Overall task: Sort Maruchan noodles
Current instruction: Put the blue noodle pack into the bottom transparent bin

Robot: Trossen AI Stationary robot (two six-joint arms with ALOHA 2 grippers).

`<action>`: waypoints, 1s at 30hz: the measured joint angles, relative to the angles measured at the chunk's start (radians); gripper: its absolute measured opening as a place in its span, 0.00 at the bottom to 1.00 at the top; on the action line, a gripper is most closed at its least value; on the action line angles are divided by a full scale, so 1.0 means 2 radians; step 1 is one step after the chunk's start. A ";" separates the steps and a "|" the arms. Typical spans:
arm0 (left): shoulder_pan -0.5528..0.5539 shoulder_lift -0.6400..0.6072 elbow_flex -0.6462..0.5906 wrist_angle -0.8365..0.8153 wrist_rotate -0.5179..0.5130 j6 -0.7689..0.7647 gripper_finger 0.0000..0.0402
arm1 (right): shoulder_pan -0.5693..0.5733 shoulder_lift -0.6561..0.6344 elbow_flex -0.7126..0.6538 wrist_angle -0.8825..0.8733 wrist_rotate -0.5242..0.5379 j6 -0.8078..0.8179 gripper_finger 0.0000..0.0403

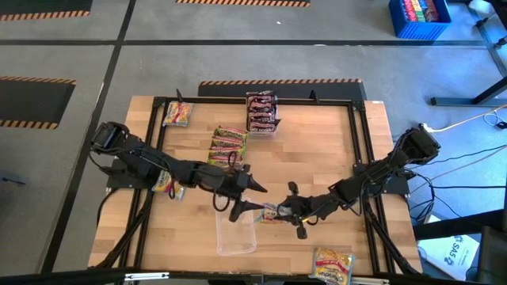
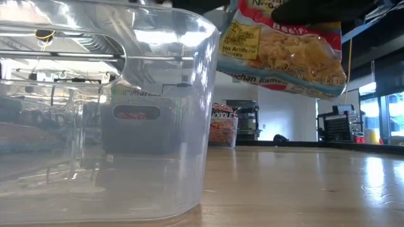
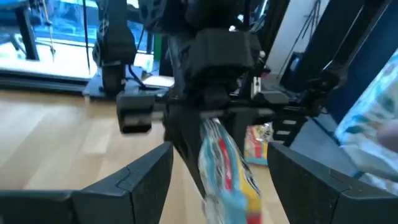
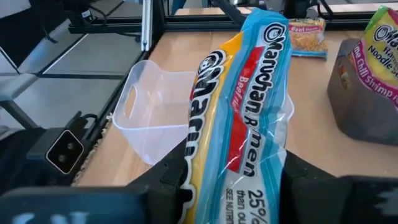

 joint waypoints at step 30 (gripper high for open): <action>0.006 0.152 0.311 -0.462 0.019 -0.023 0.62 | -0.004 -0.001 0.030 -0.053 0.030 -0.003 0.30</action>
